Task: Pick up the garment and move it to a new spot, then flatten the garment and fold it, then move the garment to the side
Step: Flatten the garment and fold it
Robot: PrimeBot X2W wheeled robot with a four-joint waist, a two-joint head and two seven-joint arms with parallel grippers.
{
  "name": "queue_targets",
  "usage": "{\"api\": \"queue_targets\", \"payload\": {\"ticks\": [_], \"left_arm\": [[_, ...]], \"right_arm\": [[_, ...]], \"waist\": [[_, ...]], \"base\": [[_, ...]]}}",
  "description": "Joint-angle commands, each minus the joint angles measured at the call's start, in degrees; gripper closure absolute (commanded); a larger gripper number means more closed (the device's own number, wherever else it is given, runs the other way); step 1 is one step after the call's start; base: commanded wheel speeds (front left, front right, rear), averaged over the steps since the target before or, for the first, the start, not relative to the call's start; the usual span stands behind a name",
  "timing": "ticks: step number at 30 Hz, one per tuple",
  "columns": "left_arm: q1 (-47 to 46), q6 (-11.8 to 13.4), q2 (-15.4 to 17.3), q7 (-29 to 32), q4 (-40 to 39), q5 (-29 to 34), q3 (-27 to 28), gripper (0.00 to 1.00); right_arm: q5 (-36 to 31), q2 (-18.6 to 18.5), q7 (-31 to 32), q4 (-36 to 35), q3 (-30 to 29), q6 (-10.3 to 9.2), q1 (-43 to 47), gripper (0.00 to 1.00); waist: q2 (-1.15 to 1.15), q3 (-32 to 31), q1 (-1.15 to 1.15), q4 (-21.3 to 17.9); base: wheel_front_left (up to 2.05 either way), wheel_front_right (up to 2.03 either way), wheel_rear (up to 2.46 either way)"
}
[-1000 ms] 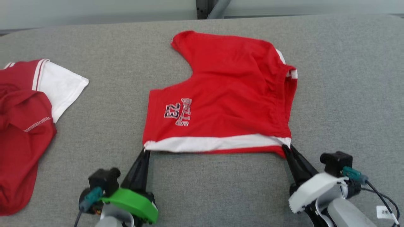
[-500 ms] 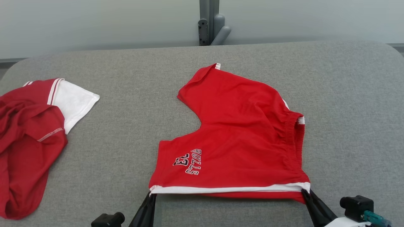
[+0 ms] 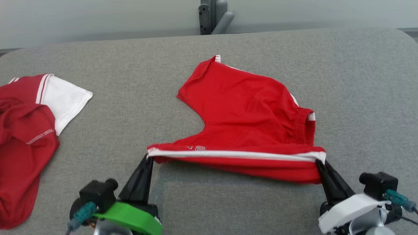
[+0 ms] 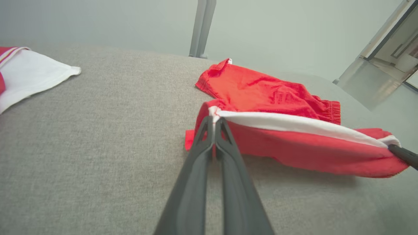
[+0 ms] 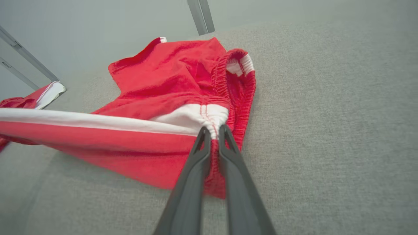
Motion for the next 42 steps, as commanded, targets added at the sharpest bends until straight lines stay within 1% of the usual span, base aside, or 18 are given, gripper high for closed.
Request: {"api": "queue_targets", "payload": {"ticks": [1, 5, 10, 15, 16, 17, 24, 25, 31, 32, 33, 34, 35, 39, 42], "left_arm": [[-3.9, -0.5, 0.5, 0.0, -0.3, 0.7, 0.5, 1.0], [-13.6, -2.0, 0.9, 0.7, 1.1, 1.8, 1.2, 1.0], [-27.5, -3.9, 0.7, 2.0, 6.6, 2.6, 1.6, 1.0], [-40.7, -6.2, -0.4, 3.3, 15.7, 3.5, 0.3, 1.0], [-45.1, -6.9, -0.9, 3.4, 20.3, 3.8, -0.2, 1.0], [-47.2, -7.1, -1.3, 3.1, 22.5, 3.6, -0.4, 1.0], [-57.5, -8.4, -2.9, 2.0, 38.3, 3.2, -1.5, 1.0], [-57.5, -8.4, -2.9, 2.0, 38.3, 3.2, -1.5, 1.0], [-62.4, -8.9, -4.2, 0.2, 48.3, 2.2, -2.3, 1.0], [-62.9, -9.0, -4.5, -0.1, 49.4, 1.7, -2.5, 1.0], [-63.4, -9.1, -4.7, -0.4, 50.3, 1.5, -2.6, 0.82], [-63.7, -9.2, -4.9, -1.0, 51.1, 1.3, -2.9, 0.5], [-63.9, -9.3, -5.0, -1.7, 51.7, 1.1, -3.1, 0.0], [-62.7, -9.4, -5.1, -5.6, 53.1, 0.5, -3.8, 0.0], [-60.5, -9.4, -4.8, -8.6, 52.4, 0.6, -4.0, 0.0]], "right_arm": [[-0.7, 0.6, -0.5, -0.6, -1.2, -0.08, -2.7, 1.0], [-2.3, 3.0, -1.4, 0.0, -3.0, -0.08, -9.0, 1.0], [-4.3, 5.0, -2.5, 3.2, -3.5, -0.08, -18.0, 1.0], [-5.5, 6.1, -3.9, 8.4, -3.6, -0.07, -25.6, 1.0], [-5.7, 6.4, -4.8, 10.6, -3.2, -0.07, -27.9, 1.0], [-5.5, 6.5, -5.3, 11.6, -3.3, -0.07, -29.0, 1.0], [-4.5, 7.1, -8.3, 17.1, -1.9, -0.08, -34.7, 1.0], [-4.5, 7.1, -8.3, 17.1, -1.9, -0.08, -34.7, 1.0], [-4.4, 7.2, -10.2, 19.9, -0.6, -0.08, -37.0, 1.0], [-4.5, 7.2, -10.4, 20.1, -0.5, -0.08, -37.1, 0.8], [-4.6, 7.2, -10.6, 20.3, -0.4, -0.08, -37.1, 0.3], [-4.9, 7.3, -10.8, 20.3, -0.2, -0.08, -37.2, 0.0], [-5.2, 7.3, -11.0, 20.2, 0.3, -0.08, -37.0, 0.0], [-5.9, 6.9, -11.5, 18.9, 0.7, -0.07, -35.1, 0.0], [-6.9, 6.4, -11.8, 16.9, 0.2, -0.07, -33.4, 0.0]], "waist": [[0.0, 2.3, 0.01, -1.3], [0.0, 6.5, 0.01, -2.6], [0.0, 12.3, 0.01, -4.7], [0.0, 17.0, 0.01, -6.3], [0.0, 18.5, 0.01, -7.1], [0.0, 19.2, 0.01, -7.5], [0.0, 22.3, 0.01, -10.4], [0.0, 22.3, 0.01, -10.4], [0.0, 23.3, 0.01, -11.2], [0.0, 23.3, 0.01, -11.2], [0.0, 23.4, 0.01, -11.1], [0.0, 23.3, 0.01, -11.0], [0.0, 23.3, 0.01, -10.9], [0.0, 22.4, 0.01, -10.3], [0.0, 21.4, 0.01, -9.7]], "base": [[0.0, 0.0, 0.0], [0.0, 0.0, 0.0], [0.0, 0.0, 0.0], [0.0, 0.0, 0.0], [0.0, 0.0, 0.0], [0.0, 0.0, 0.0], [0.0, 0.0, 0.0], [0.0, 0.0, 0.0], [0.0, 0.0, 0.0], [0.0, 0.0, 0.0], [0.0, 0.0, 0.0], [0.0, 0.0, 0.0], [0.0, 0.0, 0.0], [0.0, 0.0, 0.0], [0.0, 0.0, 0.0]]}}
